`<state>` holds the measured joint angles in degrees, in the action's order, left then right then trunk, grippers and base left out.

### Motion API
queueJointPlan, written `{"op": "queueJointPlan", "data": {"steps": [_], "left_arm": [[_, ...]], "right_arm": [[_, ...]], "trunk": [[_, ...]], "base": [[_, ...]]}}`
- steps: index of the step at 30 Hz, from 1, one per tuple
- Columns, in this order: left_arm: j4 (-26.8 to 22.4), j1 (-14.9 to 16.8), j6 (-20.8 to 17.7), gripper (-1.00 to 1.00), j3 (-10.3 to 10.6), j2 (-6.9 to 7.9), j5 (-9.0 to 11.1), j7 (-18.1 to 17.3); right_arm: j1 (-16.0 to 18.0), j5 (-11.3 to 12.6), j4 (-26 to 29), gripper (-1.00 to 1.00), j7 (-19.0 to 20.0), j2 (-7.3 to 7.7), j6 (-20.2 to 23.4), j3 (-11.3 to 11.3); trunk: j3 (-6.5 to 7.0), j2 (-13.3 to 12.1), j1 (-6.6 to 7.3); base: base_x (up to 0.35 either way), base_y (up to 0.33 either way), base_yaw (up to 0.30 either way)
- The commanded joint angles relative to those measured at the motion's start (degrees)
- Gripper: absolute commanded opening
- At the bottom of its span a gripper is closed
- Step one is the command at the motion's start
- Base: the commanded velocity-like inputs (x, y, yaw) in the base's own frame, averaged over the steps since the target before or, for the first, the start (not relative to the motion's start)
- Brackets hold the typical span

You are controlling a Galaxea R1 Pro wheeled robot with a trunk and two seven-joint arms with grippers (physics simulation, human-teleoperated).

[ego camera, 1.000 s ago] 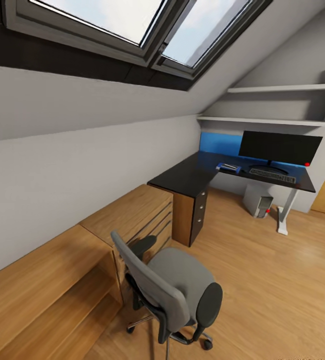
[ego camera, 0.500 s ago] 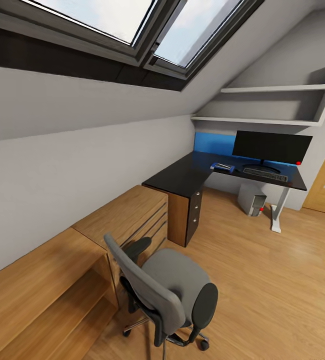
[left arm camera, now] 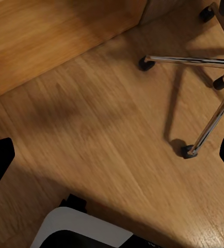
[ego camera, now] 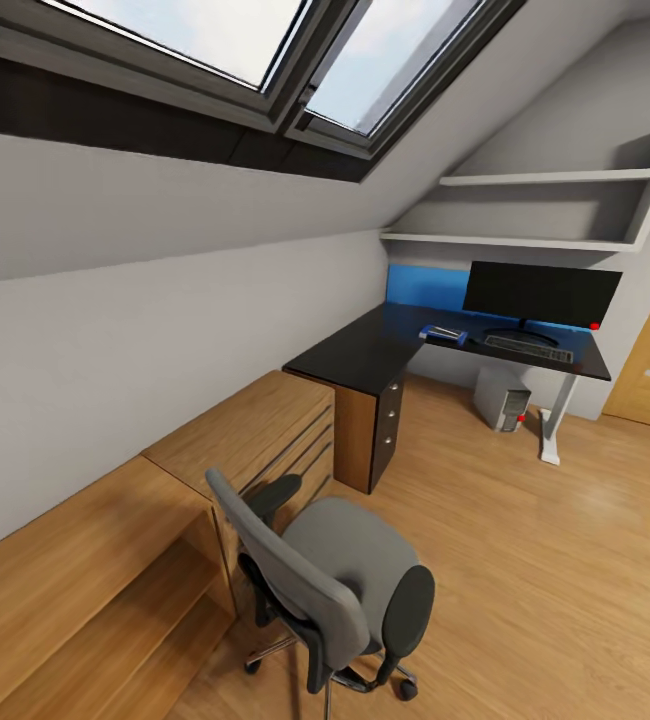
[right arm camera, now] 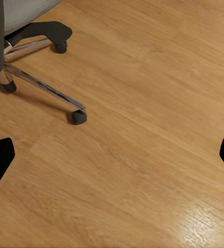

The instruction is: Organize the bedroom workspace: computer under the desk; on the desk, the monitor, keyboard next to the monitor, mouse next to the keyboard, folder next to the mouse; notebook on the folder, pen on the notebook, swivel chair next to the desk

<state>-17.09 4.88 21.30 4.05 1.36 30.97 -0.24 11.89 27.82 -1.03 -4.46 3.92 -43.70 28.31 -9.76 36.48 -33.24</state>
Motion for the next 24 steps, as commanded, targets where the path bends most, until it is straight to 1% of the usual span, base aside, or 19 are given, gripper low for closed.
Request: {"op": "queueJointPlan", "data": {"steps": [1,9,18,24], "left_arm": [[0.0,0.0,0.2,1.00,0.4,0.04,0.6,0.0],[0.0,0.0,0.2,1.00,0.4,0.04,0.6,0.0],[0.0,0.0,0.2,1.00,0.4,0.04,0.6,0.0],[0.0,0.0,0.2,1.00,0.4,-0.02,0.6,0.0]], "right_arm": [[0.1,0.0,-0.1,1.00,-0.5,-0.03,-0.2,0.5],[0.1,0.0,-0.1,1.00,-0.5,-0.05,-0.2,0.5],[0.1,0.0,-0.1,1.00,-0.5,0.01,-0.2,0.4],[0.1,0.0,-0.1,1.00,-0.5,0.03,-0.1,0.4]], "trunk": [[-0.09,0.1,-0.02],[-0.09,0.1,-0.02],[-0.09,0.1,-0.02],[-0.09,0.1,-0.02]], "base": [[0.000,0.000,-0.003],[0.007,0.008,-0.001],[0.099,0.117,0.000],[0.043,0.047,0.000]]}}
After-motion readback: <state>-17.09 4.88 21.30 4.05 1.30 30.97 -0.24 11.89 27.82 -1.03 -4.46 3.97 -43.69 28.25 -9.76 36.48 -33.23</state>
